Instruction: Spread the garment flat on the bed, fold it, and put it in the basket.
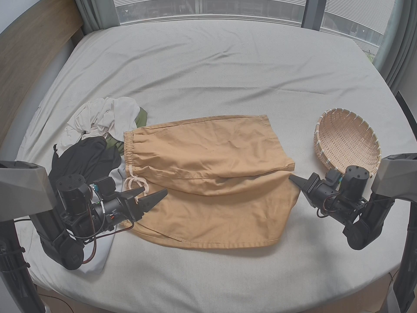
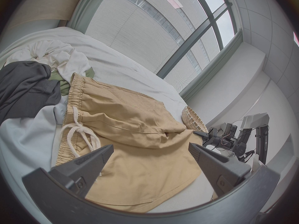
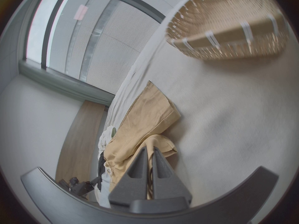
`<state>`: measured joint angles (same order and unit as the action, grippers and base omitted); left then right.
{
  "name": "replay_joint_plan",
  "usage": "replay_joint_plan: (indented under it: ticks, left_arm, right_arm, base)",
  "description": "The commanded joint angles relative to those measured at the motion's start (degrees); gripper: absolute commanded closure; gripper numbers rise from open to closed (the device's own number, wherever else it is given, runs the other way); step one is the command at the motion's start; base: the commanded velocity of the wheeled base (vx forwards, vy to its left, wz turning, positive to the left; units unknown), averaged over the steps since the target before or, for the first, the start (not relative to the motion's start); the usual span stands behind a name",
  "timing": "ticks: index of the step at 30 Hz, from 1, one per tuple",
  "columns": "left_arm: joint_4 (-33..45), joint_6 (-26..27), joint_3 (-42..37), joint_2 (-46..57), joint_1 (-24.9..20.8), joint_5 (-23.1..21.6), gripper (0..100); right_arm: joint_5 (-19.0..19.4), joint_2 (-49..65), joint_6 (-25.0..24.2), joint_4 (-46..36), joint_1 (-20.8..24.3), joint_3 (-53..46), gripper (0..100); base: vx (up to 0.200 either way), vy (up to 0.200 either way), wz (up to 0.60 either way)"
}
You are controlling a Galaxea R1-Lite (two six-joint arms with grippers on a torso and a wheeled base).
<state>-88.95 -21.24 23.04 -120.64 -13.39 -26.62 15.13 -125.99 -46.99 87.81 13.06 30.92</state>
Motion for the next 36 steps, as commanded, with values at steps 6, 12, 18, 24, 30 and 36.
replay_joint_plan:
  ticks: [6, 12, 18, 24, 30, 36]
  left_arm:
    - [-0.1, 0.0, -0.5, -0.1, 0.0, 0.0, 0]
    - [-0.1, 0.0, -0.5, -0.1, 0.0, 0.0, 0]
    - [-0.1, 0.0, -1.0, 0.1, 0.0, 0.0, 0]
    - [-0.1, 0.0, -1.4, 0.1, 0.1, 0.0, 0]
    - [-0.1, 0.0, -1.4, 0.1, 0.1, 0.0, 0]
    - [-0.1, 0.0, -1.3, 0.1, 0.0, 0.0, 0]
  right_arm:
    - [-0.2, -2.2, 5.2, 0.4, -1.2, 0.4, 100]
    - [-0.1, -3.6, 8.5, 0.4, -0.8, 0.2, 0]
    - [-0.2, -2.3, 8.5, 0.4, -1.2, -2.1, 0]
    - [0.3, -0.7, 8.6, 0.4, -1.3, -9.6, 0]
    - [0.4, -0.7, 8.6, 0.5, 2.1, -12.1, 0]
    - [0.4, -1.3, 8.6, 0.4, 6.7, -11.3, 0]
  base:
    - [0.000, 0.000, 0.00]
    - [0.000, 0.000, 0.00]
    - [0.000, 0.000, 0.00]
    - [0.000, 0.000, 0.00]
    - [0.000, 0.000, 0.00]
    - [0.000, 0.000, 0.00]
